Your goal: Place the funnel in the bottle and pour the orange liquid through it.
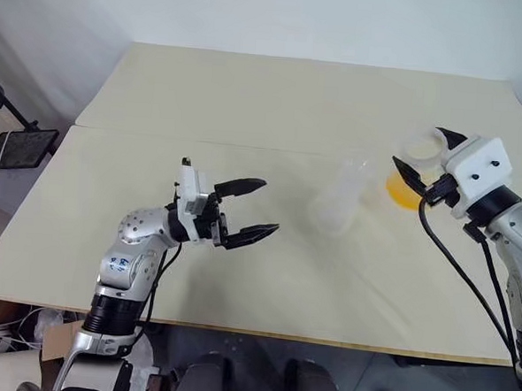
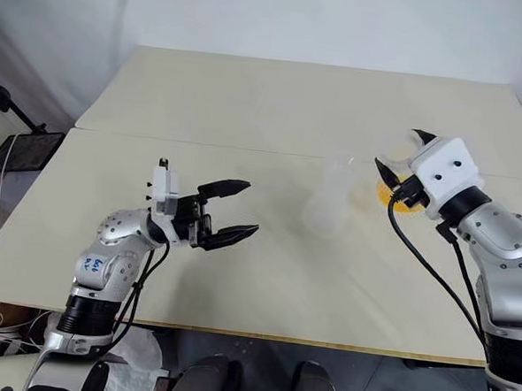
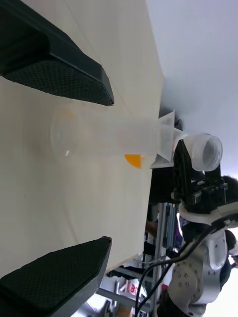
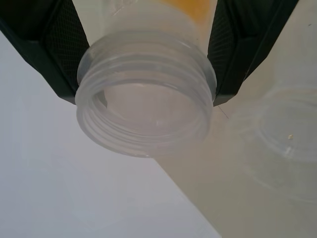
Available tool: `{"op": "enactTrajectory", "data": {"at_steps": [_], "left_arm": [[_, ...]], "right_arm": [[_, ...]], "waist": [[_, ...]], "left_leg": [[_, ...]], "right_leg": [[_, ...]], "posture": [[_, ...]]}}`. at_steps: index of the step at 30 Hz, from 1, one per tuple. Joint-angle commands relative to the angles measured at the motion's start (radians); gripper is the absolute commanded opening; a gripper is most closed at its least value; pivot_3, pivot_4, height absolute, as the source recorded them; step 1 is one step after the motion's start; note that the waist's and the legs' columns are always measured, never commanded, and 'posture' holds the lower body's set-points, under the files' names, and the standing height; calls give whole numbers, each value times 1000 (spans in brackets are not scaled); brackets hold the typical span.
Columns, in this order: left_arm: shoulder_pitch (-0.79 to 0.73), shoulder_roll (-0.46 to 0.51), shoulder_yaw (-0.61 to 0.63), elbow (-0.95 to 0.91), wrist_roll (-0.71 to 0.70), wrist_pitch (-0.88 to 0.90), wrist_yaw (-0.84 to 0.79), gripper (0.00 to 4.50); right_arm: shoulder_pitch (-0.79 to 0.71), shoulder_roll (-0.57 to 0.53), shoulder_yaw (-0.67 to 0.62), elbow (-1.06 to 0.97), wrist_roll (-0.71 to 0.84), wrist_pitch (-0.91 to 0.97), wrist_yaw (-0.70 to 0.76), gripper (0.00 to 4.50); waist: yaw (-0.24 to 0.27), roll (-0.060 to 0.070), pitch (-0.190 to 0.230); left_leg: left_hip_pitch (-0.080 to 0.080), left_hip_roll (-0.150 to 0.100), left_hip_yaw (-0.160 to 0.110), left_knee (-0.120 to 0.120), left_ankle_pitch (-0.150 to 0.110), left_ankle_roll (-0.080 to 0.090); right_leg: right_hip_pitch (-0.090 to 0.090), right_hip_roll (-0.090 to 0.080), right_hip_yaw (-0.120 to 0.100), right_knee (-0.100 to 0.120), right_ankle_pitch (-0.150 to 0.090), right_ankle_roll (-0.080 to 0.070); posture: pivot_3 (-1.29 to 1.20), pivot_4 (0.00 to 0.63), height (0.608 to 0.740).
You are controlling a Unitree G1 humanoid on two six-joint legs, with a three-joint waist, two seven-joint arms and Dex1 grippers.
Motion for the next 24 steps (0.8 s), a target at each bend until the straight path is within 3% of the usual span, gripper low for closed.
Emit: {"op": "enactTrajectory", "data": {"at_steps": [1, 24], "left_arm": [[-4, -14, -8, -8, 14, -30, 30, 4500], [-9, -72, -39, 8, 29, -55, 82, 4500]], "right_arm": [[-21, -23, -10, -20, -55, -48, -3, 2821], [-106, -19, 100, 52, -405, -207, -51, 2821]], "waist": [[1, 0, 0], [-1, 0, 0]], "left_leg": [[0, 0, 0, 0, 0, 0], [0, 0, 0, 0, 0, 0]], "right_leg": [[0, 0, 0, 0, 0, 0], [0, 0, 0, -1, 0, 0]], "posture": [[0, 150, 740], [0, 150, 740]]}}
